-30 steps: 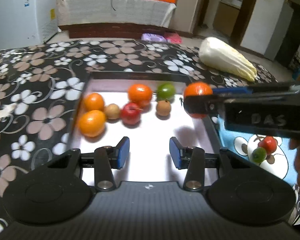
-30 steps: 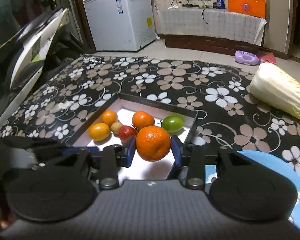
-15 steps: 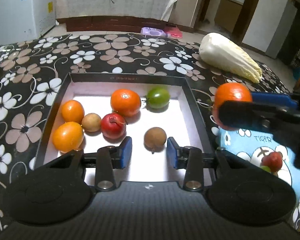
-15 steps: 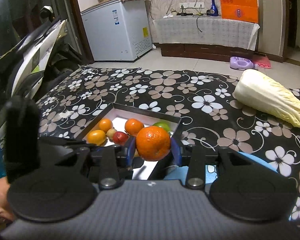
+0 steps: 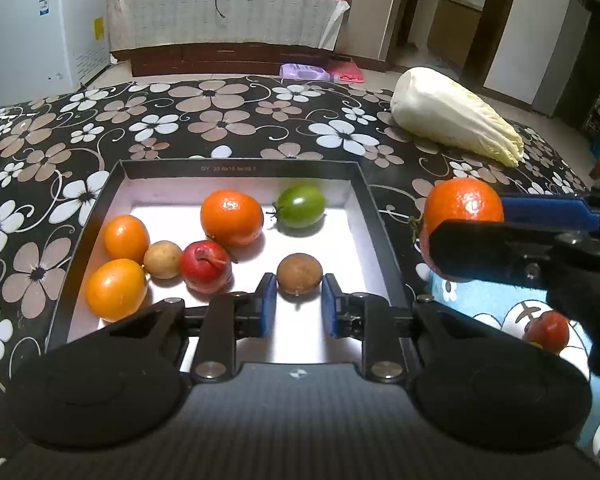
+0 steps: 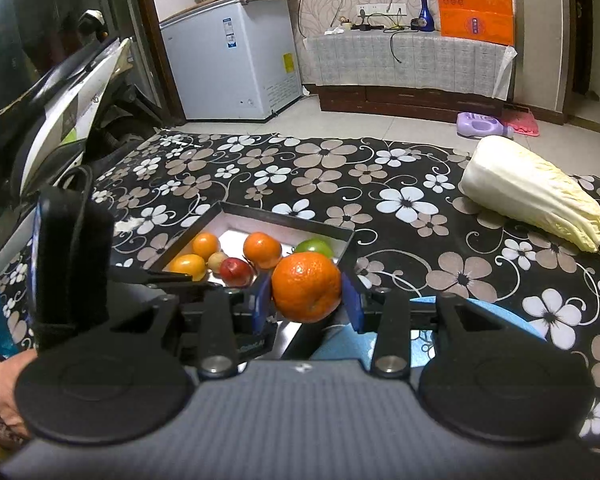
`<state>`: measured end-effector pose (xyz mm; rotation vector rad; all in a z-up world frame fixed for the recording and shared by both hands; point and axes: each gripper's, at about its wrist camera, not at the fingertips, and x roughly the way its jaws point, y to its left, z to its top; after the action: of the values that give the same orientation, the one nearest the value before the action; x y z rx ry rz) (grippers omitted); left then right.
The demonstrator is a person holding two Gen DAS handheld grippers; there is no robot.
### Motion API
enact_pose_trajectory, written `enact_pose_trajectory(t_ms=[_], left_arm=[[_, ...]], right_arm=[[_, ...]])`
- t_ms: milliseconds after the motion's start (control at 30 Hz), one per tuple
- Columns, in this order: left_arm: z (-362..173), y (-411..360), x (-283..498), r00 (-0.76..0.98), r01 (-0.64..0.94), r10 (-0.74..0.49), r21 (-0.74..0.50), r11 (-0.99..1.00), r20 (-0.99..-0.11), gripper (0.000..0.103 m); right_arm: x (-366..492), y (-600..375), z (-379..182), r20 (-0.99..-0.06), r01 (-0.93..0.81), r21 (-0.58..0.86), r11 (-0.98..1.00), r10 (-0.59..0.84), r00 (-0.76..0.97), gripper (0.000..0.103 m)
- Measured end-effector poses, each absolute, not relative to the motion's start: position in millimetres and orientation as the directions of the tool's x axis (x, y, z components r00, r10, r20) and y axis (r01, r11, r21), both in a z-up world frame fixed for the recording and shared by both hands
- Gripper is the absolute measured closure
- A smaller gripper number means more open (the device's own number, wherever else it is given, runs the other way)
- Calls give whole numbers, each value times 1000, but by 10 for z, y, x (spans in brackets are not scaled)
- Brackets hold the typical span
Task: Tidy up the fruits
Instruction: 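Lift the orange and kiwi and carry them toward the blue plate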
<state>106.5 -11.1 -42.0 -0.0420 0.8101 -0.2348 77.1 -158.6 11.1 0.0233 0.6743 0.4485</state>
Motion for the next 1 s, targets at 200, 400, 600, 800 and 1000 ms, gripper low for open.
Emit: enact_pose_trajectory(t_ms=[200,400,600,800,1000], left_arm=[[-377,-134,990,671,201,-220,-113,973,-708,74],[-323,-88,904,678,189,-201,-96,977,-707,74],[-310,-47,830,682,169,-177,-82,982,-709,74],[-277,-32,712,688,156,-165,-79,985,-706,74],[-224,-9,551,692,140,-148,-69,988,-706,74]], right_arm=[[734,-1576,100,-603,-398,161,903,409,685,61],[683,-1543,119,-594,-410,168,897,424,683,61],[652,-1480,120,-591,-418,170,892,432,682,61],[592,-1418,119,-583,-419,176,891,437,685,61],[489,-1403,137,-573,-415,179,892,437,693,61]])
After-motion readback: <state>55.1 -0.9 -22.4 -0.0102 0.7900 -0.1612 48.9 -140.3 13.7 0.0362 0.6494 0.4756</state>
